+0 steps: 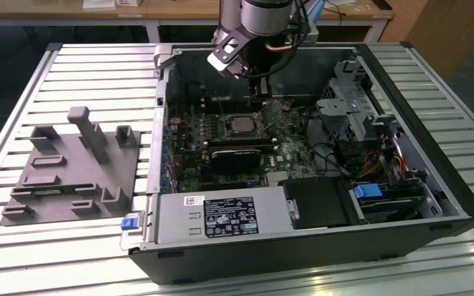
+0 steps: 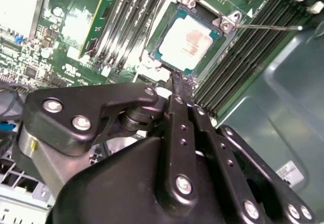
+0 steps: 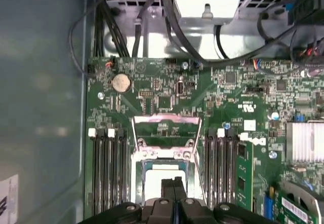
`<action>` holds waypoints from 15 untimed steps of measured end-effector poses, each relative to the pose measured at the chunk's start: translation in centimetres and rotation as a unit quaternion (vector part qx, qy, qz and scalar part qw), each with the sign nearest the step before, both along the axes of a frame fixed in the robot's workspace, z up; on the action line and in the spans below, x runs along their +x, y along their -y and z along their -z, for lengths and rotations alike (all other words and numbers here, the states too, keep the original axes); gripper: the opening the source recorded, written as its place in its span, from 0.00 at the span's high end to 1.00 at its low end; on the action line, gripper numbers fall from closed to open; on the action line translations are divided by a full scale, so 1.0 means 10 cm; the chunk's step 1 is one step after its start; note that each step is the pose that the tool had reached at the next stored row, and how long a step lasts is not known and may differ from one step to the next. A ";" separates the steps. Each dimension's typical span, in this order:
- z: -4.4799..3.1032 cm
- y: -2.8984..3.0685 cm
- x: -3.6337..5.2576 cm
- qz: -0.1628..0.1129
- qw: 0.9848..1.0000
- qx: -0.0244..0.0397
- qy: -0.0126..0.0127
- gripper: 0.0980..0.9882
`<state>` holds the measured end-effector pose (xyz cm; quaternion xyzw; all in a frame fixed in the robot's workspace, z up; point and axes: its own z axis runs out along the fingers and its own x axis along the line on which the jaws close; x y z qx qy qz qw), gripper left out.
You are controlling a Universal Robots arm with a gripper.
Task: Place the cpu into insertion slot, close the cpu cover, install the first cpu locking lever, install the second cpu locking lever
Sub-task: 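Close the cpu cover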
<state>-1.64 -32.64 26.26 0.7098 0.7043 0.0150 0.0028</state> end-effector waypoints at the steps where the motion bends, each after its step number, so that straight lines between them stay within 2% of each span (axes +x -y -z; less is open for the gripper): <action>1: -0.015 0.000 0.003 0.000 1.000 0.000 0.000 0.98; 15: -0.010 -0.002 0.225 0.000 1.000 0.000 -0.001 0.98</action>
